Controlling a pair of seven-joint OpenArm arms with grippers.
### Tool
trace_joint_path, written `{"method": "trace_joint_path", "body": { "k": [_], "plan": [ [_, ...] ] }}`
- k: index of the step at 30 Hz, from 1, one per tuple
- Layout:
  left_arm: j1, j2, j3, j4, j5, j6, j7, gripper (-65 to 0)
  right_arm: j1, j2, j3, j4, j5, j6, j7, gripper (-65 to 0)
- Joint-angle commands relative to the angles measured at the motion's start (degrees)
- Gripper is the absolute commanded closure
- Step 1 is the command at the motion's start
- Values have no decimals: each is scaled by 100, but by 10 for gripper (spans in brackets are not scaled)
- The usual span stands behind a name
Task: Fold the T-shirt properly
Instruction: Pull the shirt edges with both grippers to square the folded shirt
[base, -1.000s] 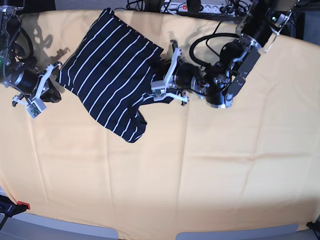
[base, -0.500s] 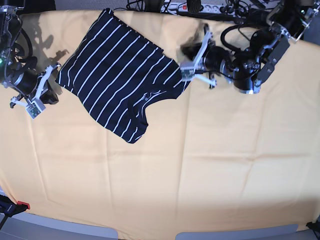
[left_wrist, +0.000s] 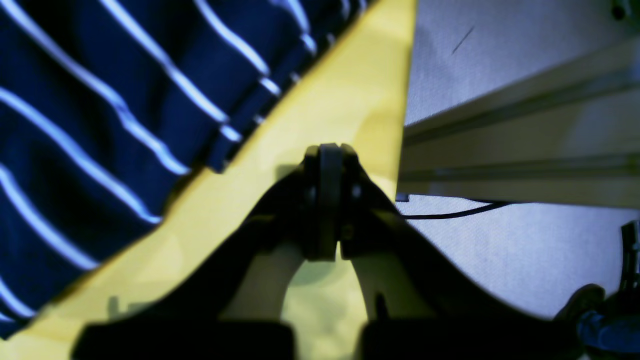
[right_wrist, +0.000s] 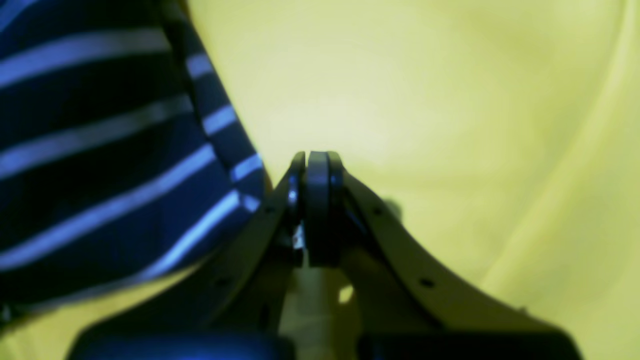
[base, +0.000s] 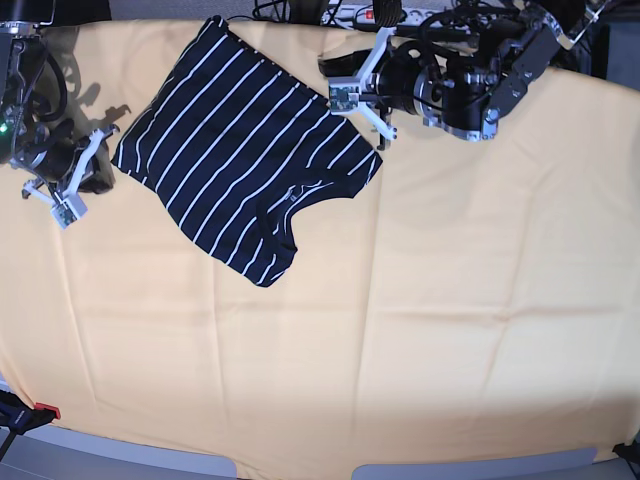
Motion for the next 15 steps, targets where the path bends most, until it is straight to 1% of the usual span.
{"method": "trace_joint_path", "body": {
  "k": [1, 3, 6, 9, 15],
  "plan": [
    [-101, -22, -35, 39, 13, -25, -216, 0, 81, 114, -20, 70, 83, 32, 138, 0],
    [-98, -20, -35, -81, 94, -25, -413, 0, 90, 111, -114, 70, 79, 32, 140, 0],
    [-105, 66, -35, -363, 151, -25, -538, 0, 87, 111, -229, 68, 59, 32, 138, 0],
    [-157, 286, -35, -616, 378, -25, -551, 0, 87, 114, -236, 70, 61, 32, 140, 0],
    [-501, 669, -33, -1217, 389, -25, -629, 0, 83, 114, -236, 68, 63, 32, 28, 0]
  ]
}}
